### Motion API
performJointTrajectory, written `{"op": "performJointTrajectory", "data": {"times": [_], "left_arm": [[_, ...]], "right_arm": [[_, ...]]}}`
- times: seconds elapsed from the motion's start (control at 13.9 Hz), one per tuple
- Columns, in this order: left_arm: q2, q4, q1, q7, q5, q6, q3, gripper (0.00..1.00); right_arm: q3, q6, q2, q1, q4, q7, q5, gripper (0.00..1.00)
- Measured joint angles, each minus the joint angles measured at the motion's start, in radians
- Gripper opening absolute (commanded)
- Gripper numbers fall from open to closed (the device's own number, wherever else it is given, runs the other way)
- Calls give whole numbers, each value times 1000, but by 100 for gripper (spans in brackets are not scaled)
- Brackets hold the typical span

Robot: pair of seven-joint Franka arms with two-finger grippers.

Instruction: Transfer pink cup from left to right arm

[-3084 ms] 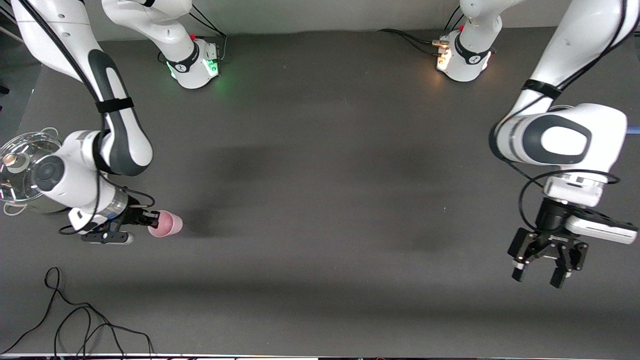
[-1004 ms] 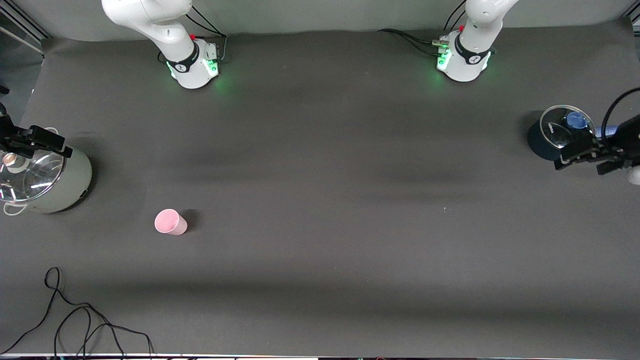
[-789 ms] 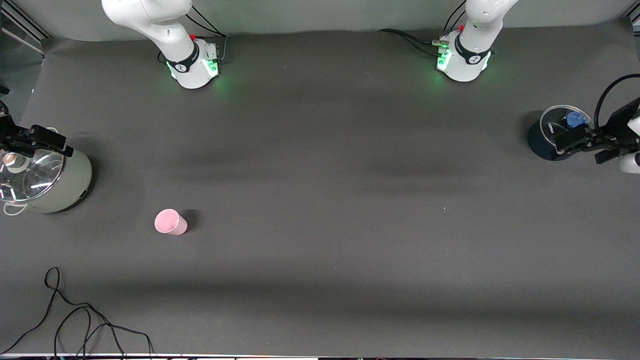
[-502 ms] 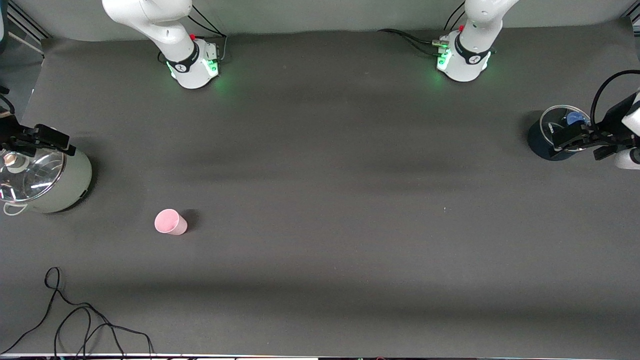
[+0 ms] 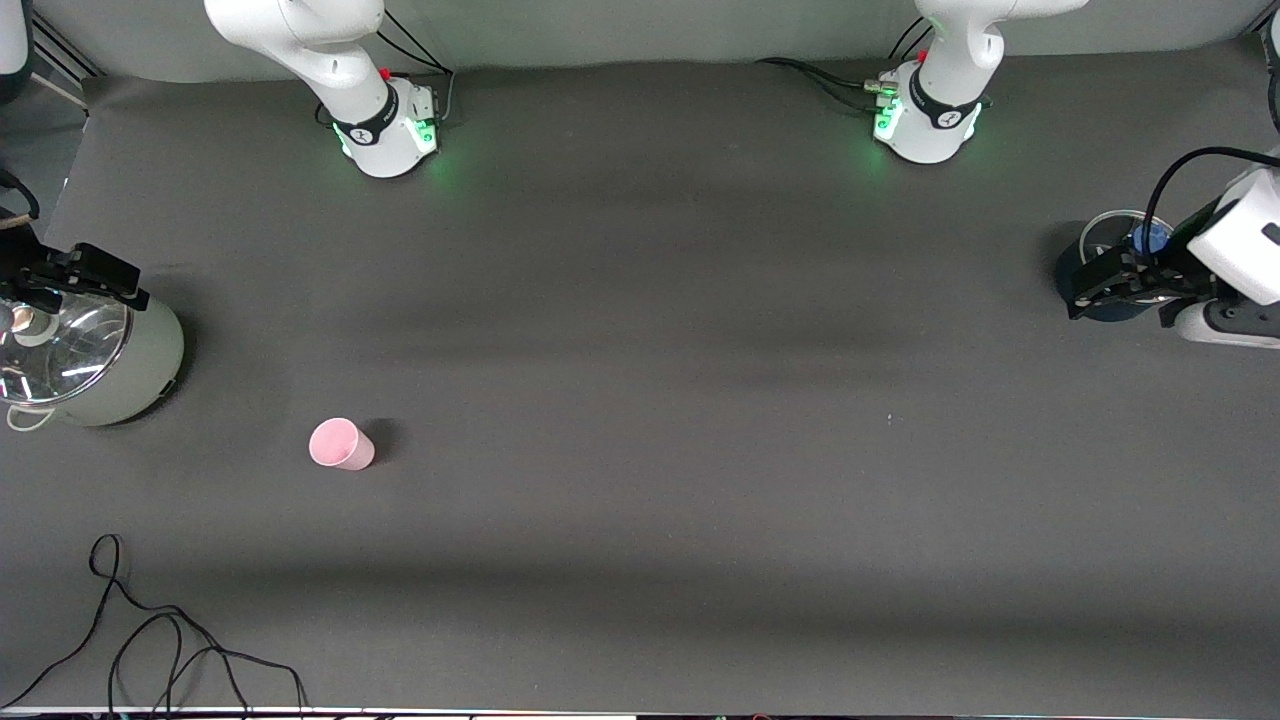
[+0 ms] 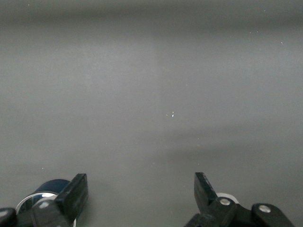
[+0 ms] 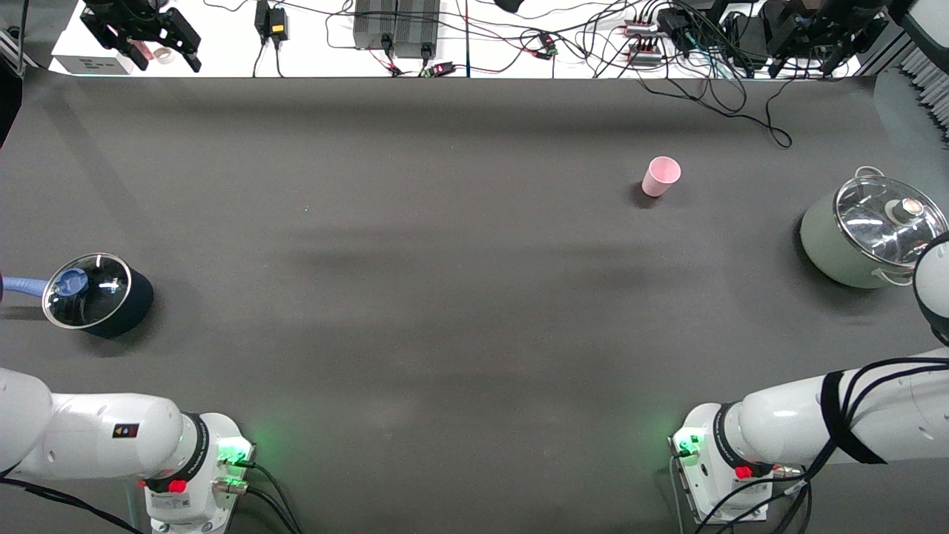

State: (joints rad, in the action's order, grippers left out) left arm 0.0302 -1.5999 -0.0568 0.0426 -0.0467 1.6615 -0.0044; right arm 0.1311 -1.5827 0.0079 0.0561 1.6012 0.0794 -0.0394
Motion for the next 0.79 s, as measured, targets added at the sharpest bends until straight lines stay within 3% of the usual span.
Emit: {"op": "performJointTrajectory", "data": {"times": [0.36, 0.79], "left_arm": [[0, 0, -29, 0, 0, 2, 36, 100], [-6, 1, -17, 0, 0, 2, 22, 100]], "right_arm": [[0, 0, 13, 0, 0, 0, 0, 100], [1, 6, 13, 0, 0, 0, 0, 100]]}}
